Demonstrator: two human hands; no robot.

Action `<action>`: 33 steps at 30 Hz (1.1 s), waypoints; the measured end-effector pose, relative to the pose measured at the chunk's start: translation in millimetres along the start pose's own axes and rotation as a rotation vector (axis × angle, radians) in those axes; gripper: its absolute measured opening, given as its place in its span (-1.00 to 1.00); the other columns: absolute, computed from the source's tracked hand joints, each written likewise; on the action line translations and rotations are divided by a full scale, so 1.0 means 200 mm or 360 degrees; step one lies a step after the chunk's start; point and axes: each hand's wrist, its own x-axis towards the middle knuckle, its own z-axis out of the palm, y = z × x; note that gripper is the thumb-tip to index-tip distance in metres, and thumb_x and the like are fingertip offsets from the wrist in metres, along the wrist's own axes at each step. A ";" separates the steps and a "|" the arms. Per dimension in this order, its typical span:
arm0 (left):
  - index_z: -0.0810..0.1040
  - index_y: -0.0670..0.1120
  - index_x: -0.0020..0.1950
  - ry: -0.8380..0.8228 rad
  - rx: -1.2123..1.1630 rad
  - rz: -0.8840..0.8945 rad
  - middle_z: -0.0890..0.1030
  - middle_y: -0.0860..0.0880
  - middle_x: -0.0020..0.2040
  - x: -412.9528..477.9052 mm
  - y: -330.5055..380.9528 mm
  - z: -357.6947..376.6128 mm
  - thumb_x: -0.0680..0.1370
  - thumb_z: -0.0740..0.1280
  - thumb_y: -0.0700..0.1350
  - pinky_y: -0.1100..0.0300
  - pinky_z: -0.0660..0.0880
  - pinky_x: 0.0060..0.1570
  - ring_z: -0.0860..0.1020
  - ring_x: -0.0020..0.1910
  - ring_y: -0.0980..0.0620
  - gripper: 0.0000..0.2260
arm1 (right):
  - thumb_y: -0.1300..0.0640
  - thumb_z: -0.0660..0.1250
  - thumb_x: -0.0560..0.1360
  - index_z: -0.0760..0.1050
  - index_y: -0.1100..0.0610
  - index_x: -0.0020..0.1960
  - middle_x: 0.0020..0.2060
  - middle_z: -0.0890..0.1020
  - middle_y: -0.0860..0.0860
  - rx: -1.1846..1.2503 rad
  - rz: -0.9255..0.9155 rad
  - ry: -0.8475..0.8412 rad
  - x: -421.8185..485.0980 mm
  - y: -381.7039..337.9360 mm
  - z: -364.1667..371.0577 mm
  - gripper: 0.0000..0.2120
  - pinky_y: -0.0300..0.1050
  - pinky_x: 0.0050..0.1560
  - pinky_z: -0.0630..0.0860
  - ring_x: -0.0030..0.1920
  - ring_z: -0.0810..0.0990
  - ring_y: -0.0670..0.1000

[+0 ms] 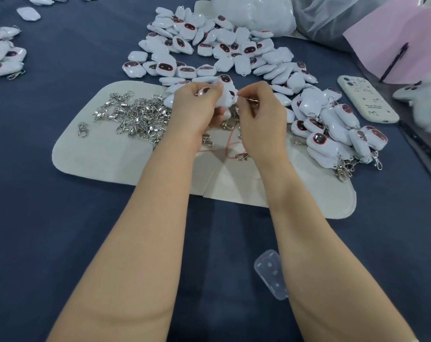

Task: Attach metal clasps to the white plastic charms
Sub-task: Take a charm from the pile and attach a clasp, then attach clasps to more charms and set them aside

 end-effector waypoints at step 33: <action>0.47 -0.07 0.02 -0.0043 0.0297 0.0218 0.49 0.08 -0.17 -0.01 -0.01 0.06 0.61 0.20 -0.13 0.30 0.53 -0.27 0.50 -0.33 0.19 -0.93 | 0.16 0.22 0.54 0.41 0.12 0.32 0.31 0.35 0.15 -0.1211 0.0522 -0.0428 0.08 0.10 -0.18 -0.65 -0.05 0.24 0.31 0.32 0.34 0.22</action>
